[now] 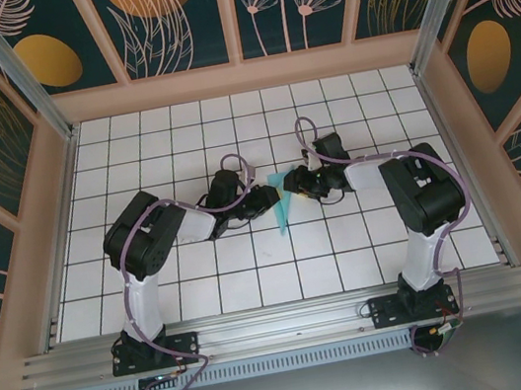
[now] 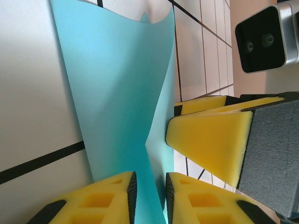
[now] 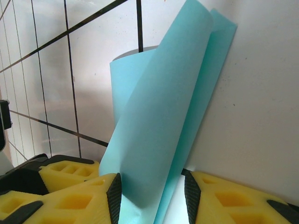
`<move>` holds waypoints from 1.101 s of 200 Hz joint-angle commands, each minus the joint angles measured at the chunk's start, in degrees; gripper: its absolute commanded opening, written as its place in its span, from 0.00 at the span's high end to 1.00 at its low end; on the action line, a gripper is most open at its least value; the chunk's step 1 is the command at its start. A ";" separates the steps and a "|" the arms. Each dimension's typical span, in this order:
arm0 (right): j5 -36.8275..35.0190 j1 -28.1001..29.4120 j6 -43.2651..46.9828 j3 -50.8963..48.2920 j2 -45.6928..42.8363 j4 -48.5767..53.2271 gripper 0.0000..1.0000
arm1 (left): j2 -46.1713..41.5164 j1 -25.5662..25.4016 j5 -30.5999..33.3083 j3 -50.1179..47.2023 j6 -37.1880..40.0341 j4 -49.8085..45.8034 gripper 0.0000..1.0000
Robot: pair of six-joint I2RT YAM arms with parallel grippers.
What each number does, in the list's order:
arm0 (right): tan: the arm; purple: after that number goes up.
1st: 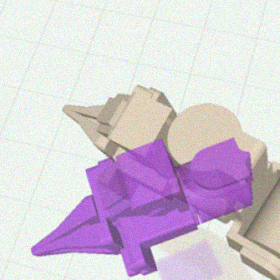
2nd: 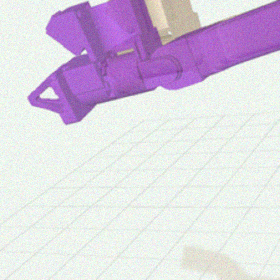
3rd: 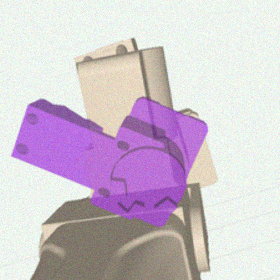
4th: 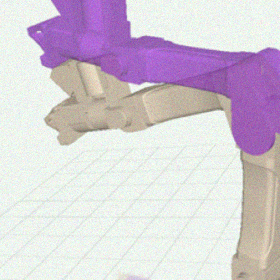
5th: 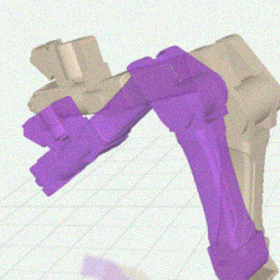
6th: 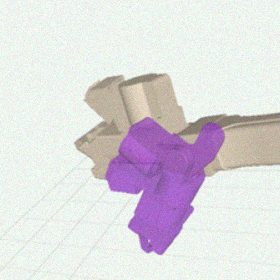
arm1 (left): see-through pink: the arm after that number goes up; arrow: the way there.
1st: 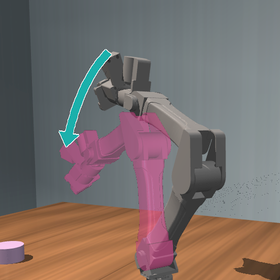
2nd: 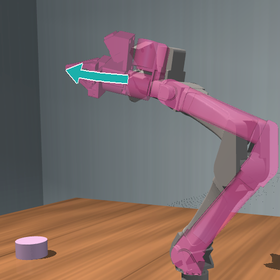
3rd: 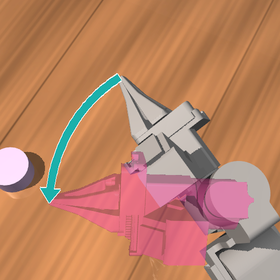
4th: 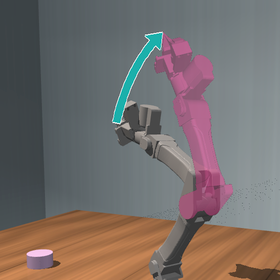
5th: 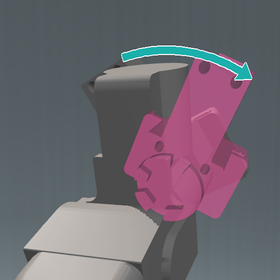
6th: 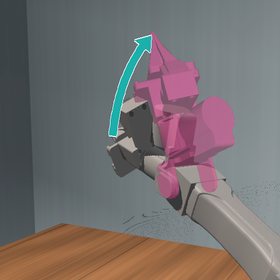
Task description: Fold a paper plane with a square sheet of paper (fold left side to right side)
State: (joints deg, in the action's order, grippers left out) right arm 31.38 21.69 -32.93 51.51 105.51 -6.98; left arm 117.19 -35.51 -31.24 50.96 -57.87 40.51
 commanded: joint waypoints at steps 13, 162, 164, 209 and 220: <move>-0.26 0.39 1.20 0.87 2.22 1.84 0.57 | 0.87 0.42 -1.15 1.51 0.69 2.90 0.85; 1.79 -0.76 0.58 2.25 -1.11 -1.73 0.44 | -1.04 0.50 3.62 -0.15 3.50 -1.35 1.00; 1.72 -0.75 0.58 2.21 -1.17 -1.68 0.44 | -1.01 0.50 3.57 -0.09 3.56 -1.39 1.00; -0.92 -0.85 2.09 2.11 -2.97 0.84 0.46 | -0.29 0.46 4.06 -0.25 4.03 -1.93 1.00; -1.48 -0.86 2.49 2.12 -3.22 1.68 0.47 | -0.14 0.46 4.13 0.02 4.23 -2.23 1.00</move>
State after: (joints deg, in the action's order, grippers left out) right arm 31.79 20.71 -32.58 52.27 103.92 -7.29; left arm 117.19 -35.46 -27.94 51.22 -55.48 39.51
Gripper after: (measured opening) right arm 0.538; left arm 0.068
